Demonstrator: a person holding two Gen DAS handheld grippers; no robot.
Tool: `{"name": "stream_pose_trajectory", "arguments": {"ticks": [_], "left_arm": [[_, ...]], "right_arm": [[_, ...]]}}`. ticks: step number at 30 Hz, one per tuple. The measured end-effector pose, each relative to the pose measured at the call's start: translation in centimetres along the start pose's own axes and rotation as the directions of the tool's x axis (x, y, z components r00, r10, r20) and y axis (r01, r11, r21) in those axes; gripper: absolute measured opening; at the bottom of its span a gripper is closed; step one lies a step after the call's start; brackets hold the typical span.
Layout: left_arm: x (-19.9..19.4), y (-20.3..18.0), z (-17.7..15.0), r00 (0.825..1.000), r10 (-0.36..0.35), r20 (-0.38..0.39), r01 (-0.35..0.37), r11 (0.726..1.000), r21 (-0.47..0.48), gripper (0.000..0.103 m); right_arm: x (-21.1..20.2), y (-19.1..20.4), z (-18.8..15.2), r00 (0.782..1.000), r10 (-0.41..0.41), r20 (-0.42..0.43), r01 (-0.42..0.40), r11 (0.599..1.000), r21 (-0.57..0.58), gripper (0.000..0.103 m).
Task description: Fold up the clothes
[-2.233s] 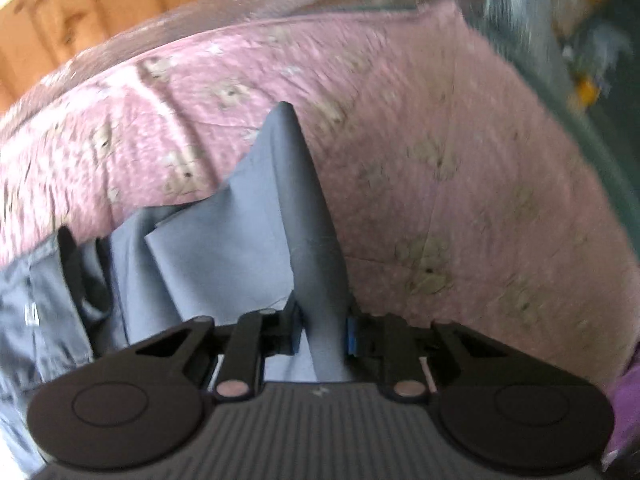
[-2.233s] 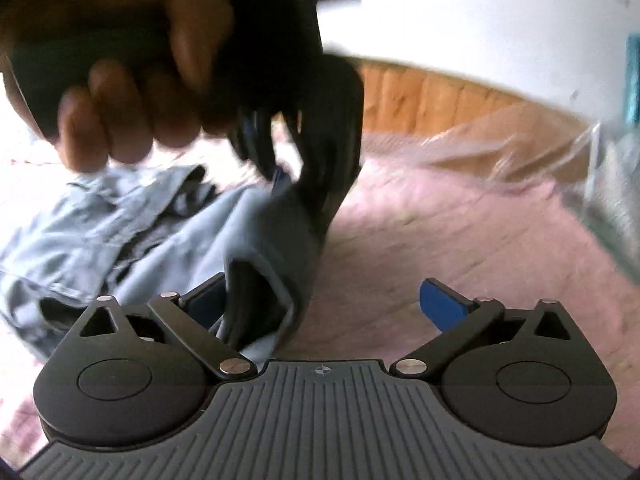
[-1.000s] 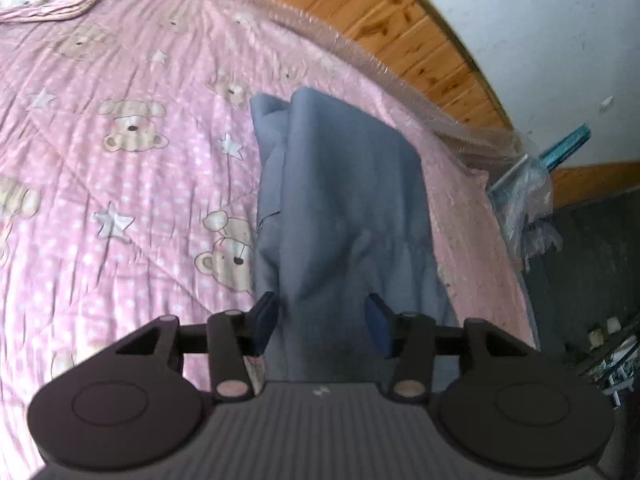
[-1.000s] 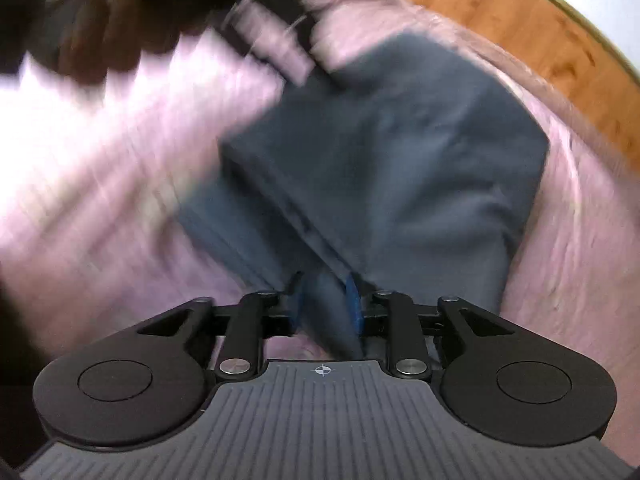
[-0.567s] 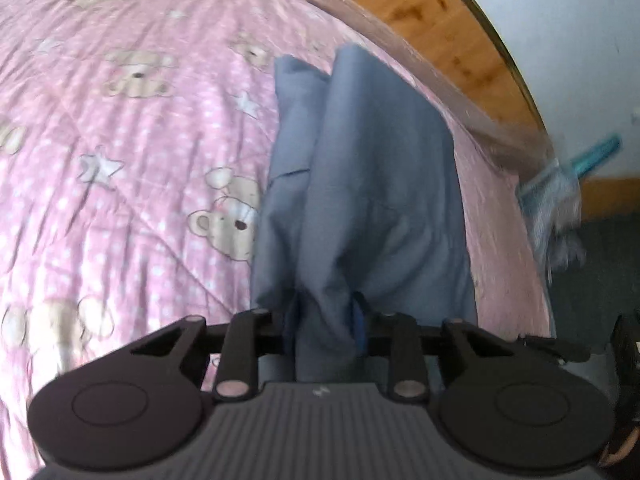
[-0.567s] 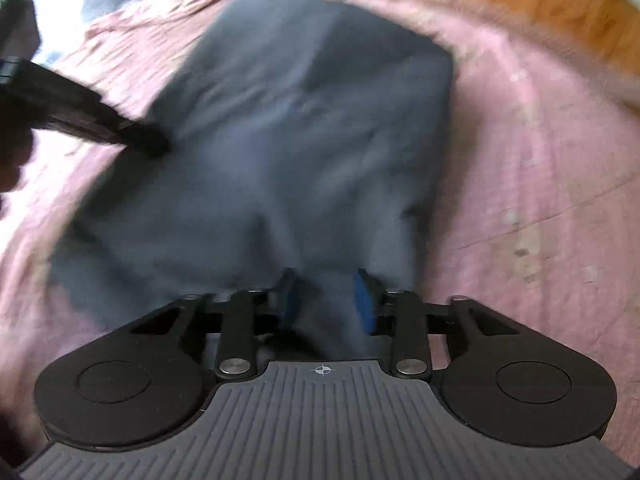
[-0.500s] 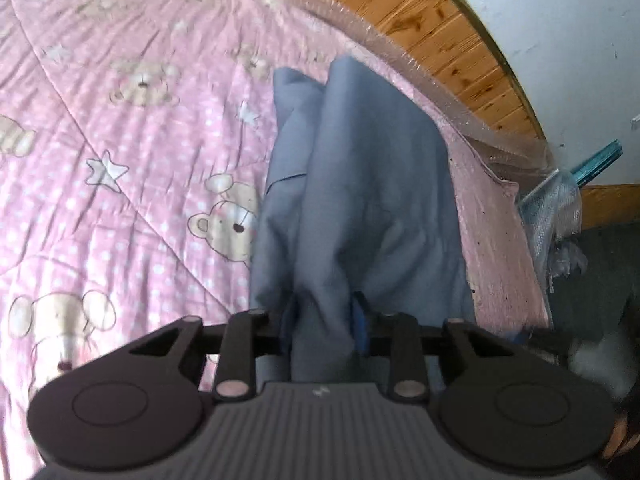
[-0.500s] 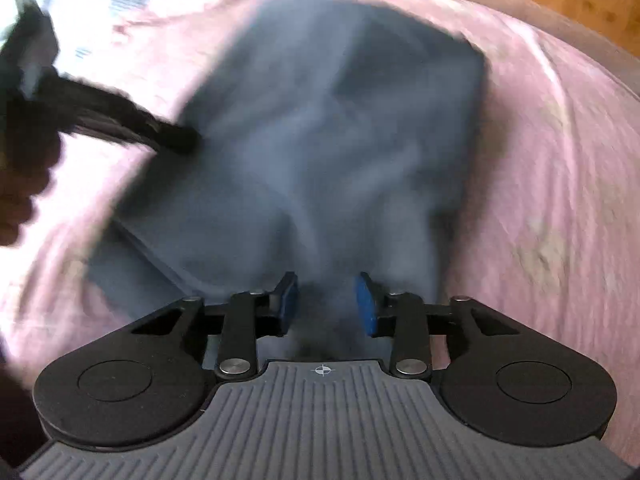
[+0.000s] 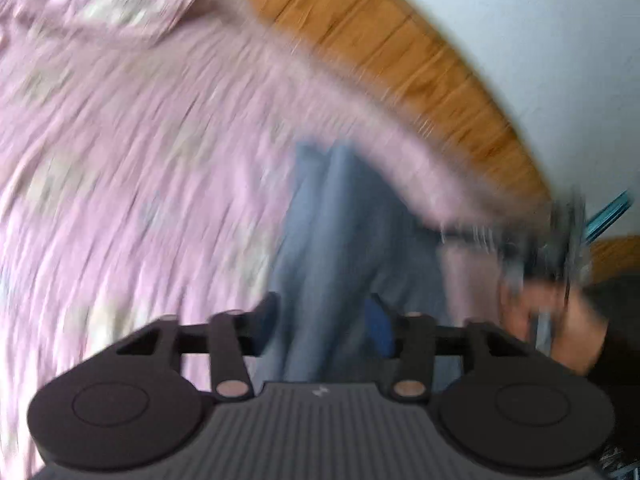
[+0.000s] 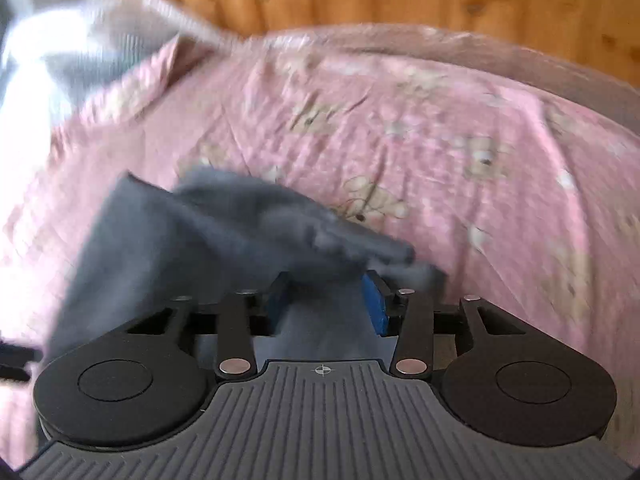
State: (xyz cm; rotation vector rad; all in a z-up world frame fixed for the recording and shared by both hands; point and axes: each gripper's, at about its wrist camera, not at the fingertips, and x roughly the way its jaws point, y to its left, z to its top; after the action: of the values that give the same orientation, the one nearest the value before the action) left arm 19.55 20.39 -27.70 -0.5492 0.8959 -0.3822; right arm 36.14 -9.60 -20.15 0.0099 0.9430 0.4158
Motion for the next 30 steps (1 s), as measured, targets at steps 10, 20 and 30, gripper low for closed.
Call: {"name": "stream_pose_trajectory", "arguments": {"ticks": [10, 20, 30], "left_arm": [[13.2, 1.7, 7.9, 0.986, -0.039, -0.161, 0.045, 0.998, 0.038, 0.077], [11.7, 0.7, 8.9, 0.986, -0.065, -0.155, 0.05, 0.994, -0.099, 0.027], [8.1, -3.7, 0.2, 0.975, 0.15, -0.167, -0.192, 0.941, -0.277, 0.036]], "right_arm": [[-8.7, 1.5, -17.9, 1.0, -0.026, -0.009, 0.028, 0.958, 0.287, 0.092], [-11.6, 2.3, -18.1, 0.991, 0.13, -0.019, -0.117, 0.94, 0.32, 0.004], [-9.5, -8.9, -1.3, 0.979, -0.206, 0.0, 0.204, 0.971, 0.121, 0.041]]}}
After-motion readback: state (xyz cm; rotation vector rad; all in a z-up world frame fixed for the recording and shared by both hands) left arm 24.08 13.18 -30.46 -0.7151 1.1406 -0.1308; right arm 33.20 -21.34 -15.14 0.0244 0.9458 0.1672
